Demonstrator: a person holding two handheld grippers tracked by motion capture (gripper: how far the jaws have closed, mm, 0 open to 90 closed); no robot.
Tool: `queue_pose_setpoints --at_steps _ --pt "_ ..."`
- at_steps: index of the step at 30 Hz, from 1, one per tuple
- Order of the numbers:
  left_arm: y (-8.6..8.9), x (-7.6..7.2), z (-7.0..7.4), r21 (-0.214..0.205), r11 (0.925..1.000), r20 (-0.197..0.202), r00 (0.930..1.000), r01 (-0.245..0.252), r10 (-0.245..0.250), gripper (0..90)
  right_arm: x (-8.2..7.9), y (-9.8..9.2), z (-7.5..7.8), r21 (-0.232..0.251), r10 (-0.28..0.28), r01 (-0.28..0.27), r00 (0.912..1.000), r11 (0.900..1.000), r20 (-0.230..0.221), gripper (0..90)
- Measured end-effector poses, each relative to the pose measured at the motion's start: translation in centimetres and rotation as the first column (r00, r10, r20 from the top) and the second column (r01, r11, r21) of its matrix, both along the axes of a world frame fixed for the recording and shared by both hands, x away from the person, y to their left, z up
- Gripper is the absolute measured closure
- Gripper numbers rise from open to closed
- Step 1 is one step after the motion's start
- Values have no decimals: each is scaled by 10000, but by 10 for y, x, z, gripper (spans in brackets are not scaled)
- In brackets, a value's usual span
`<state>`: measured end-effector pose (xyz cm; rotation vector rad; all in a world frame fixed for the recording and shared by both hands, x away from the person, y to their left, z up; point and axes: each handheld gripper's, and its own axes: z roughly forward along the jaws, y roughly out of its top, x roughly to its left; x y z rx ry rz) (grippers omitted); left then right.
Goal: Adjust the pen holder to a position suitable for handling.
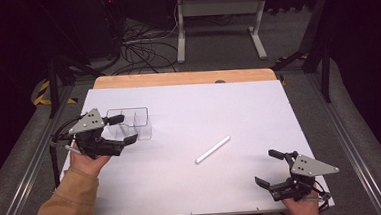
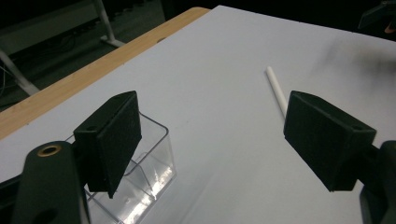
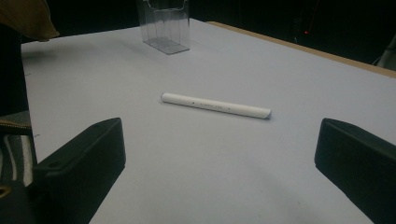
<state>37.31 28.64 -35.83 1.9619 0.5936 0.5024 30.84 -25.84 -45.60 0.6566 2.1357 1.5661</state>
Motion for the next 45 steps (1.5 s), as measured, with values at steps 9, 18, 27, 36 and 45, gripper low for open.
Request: queue_pose_setpoints --at_steps 9,18,27,36,45 --pt "0 11 2 874 9961 -90 9999 146 -138 244 0 0 0 17 34 -34 10000 10000 -6 26" --pt "-3 28 6 2007 9793 -499 9986 276 -179 268 0 0 0 2 80 -80 9999 10000 -62 27" --pt "-6 47 5 3141 9485 -726 9972 406 -186 275 1 0 -1 119 157 -156 9998 9998 -91 27" --pt "-10 62 0 3777 9232 -1138 9931 703 -291 293 0 0 -1 92 172 -171 9998 9998 -129 27" --pt "-13 71 -3 4520 8889 -1363 9906 738 -129 314 1 0 -1 93 229 -228 9997 9997 -102 27"
